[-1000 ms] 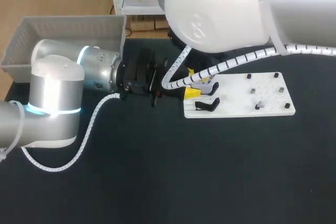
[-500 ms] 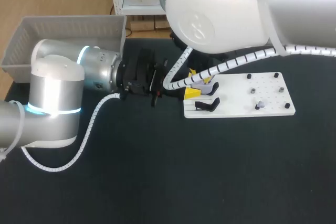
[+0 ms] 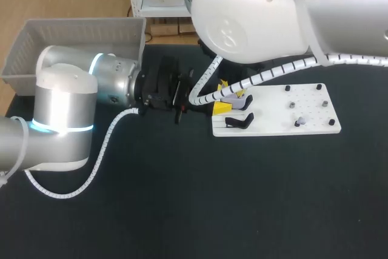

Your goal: Pick up each earbud case from the left stands, insert the matching earbuds, close the lid, and place the case in the box.

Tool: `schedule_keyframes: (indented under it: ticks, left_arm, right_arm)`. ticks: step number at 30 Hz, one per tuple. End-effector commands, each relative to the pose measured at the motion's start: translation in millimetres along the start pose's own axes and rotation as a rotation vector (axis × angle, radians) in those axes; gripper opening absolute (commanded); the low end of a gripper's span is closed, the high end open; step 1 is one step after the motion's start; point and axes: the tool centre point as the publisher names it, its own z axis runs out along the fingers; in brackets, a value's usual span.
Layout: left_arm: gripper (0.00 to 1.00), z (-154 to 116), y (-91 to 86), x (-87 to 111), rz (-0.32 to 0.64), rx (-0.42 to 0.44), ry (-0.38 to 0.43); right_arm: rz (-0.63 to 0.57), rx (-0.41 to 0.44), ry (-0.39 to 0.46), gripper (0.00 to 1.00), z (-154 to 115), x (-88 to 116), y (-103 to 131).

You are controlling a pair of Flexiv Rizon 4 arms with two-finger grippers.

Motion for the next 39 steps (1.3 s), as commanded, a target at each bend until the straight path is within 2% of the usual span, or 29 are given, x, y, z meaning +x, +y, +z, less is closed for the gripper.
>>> schedule_keyframes:
  ticks: [1, 23, 24, 25, 26, 27, 30, 34, 36, 39]
  left_arm:
    - [0.0, -0.2, -1.3, -0.1, 0.003, -0.006, -0.001]
    - [0.0, -0.2, -1.3, -0.1, 0.003, -0.006, -0.001]
    - [0.0, -0.2, -1.3, -0.1, 0.003, -0.006, -0.001]
    - [0.0, -0.2, -1.3, -0.1, 0.003, -0.006, -0.001]
    - [0.0, -0.2, -1.3, -0.1, 0.003, -0.006, -0.001]
    - [0.0, -0.2, -1.3, -0.1, 0.003, -0.006, -0.001]
    - [0.0, -0.2, -1.3, -0.1, 0.003, -0.006, -0.001]
    - [0.0, -0.2, -1.3, -0.1, 0.003, -0.006, -0.001]
    - [0.0, -0.2, -1.3, -0.1, 0.003, -0.006, -0.001]
    - [0.0, -0.2, -1.3, -0.1, 0.003, -0.006, -0.001]
  right_arm:
    - [0.004, -0.008, -0.001, 0.0, 2.3, -1.7, 1.0]
    - [0.014, -0.009, 0.003, 0.0, 9.4, -6.2, 3.1]
    - [0.014, -0.01, 0.004, 0.15, 9.4, -6.2, 3.2]
    - [0.014, -0.01, 0.004, 0.36, 9.5, -6.2, 3.2]
    - [0.015, -0.011, 0.004, 0.69, 9.0, -6.1, 3.0]
    - [0.015, -0.012, 0.004, 0.82, 8.0, -5.8, 2.5]
    - [0.011, -0.025, 0.009, 1.0, 1.7, -3.0, -2.1]
    - [-0.013, -0.058, 0.012, 1.0, -9.6, 3.9, -14.5]
    - [-0.052, -0.102, -0.003, 1.0, -15.2, 6.3, -21.3]
    - [-0.152, -0.179, -0.108, 1.0, -23.0, 10.5, -32.7]
